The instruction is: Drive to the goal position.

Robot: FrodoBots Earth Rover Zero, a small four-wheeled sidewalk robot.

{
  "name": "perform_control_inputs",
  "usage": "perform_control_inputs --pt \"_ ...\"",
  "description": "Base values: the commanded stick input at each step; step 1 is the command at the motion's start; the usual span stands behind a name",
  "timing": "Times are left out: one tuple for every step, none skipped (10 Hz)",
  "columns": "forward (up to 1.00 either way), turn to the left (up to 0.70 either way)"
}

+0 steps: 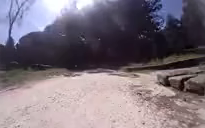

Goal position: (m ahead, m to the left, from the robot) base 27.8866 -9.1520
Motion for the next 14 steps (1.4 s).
perform_control_inputs --pt "0.85 0.00" --pt "0.85 0.00" --pt "0.85 0.00" --pt "0.85 0.00" --pt "0.85 0.00" --pt "0.85 0.00" --pt "0.85 0.00" --pt "0.85 0.00" --pt "0.85 0.00" --pt "0.85 0.00" --pt "0.85 0.00" --pt "0.85 0.00" --pt "0.85 0.00" --pt "0.85 0.00"
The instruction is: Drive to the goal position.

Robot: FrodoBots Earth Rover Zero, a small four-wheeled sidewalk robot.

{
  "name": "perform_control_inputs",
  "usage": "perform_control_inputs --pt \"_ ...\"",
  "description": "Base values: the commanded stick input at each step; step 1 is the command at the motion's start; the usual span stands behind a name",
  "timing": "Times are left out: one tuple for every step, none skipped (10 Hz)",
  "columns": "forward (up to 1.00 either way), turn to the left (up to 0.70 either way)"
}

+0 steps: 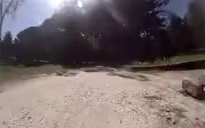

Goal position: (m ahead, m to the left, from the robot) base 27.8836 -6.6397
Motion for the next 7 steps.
perform_control_inputs --pt "0.85 0.00" --pt "0.85 0.00" --pt "0.85 0.00" --pt "0.85 0.00" --pt "0.85 0.00" --pt "0.85 0.00" --pt "0.85 0.00"
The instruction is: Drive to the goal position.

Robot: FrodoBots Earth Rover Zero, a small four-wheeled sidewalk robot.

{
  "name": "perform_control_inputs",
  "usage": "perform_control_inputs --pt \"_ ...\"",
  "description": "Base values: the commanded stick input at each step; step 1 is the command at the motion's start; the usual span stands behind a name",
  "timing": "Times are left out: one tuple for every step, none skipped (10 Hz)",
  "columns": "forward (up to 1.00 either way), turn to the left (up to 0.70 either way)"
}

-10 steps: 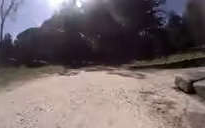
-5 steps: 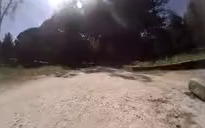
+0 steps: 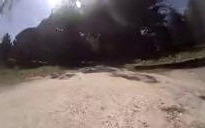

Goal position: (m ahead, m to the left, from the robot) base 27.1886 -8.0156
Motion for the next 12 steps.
perform_control_inputs --pt "0.85 0.00" --pt "0.85 0.00" --pt "0.85 0.00" --pt "0.85 0.00" --pt "0.85 0.00" --pt "0.85 0.00" --pt "0.85 0.00" --pt "0.85 0.00" --pt "0.85 0.00" --pt "0.85 0.16" --pt "0.85 0.34" --pt "0.85 0.26"
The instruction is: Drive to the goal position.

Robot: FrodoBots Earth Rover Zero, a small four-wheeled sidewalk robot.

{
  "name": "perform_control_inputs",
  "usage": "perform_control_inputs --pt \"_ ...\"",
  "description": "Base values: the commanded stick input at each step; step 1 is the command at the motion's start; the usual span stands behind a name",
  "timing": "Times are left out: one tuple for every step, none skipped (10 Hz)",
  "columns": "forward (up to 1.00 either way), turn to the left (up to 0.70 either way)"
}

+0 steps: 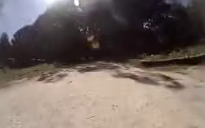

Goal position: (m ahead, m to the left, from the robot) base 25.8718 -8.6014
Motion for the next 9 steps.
perform_control_inputs --pt "0.85 0.00" --pt "0.85 0.00" --pt "0.85 0.00" --pt "0.85 0.00" --pt "0.85 0.00" --pt "0.85 0.00" --pt "0.85 0.00" --pt "0.85 0.00" --pt "0.85 0.00"
